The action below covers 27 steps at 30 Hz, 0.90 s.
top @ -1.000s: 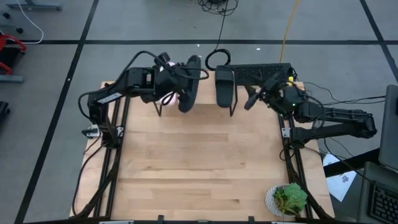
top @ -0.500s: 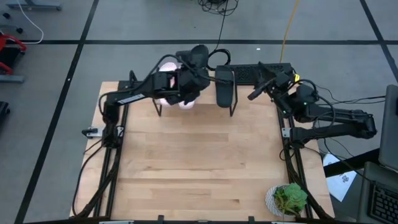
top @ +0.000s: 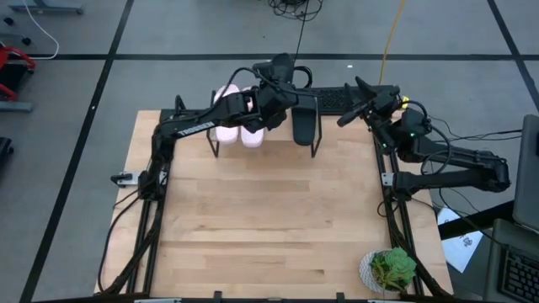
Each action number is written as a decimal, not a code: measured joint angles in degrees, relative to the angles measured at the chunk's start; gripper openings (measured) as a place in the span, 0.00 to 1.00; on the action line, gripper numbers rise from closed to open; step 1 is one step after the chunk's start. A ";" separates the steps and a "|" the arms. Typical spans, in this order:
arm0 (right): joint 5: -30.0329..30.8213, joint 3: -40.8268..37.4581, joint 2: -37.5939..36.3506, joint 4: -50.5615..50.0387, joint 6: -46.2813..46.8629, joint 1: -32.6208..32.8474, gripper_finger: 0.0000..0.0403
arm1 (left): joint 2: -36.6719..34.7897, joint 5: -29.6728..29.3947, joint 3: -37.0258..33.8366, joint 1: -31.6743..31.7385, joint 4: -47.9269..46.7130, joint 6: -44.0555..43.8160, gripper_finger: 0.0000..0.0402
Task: Pick and place slides into the shelf
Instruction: Put the black slide on the shelf
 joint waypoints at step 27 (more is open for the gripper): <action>-0.07 -0.04 2.45 -2.21 0.05 -2.92 0.38 | 8.19 -3.52 -0.10 0.96 -5.19 -9.47 0.00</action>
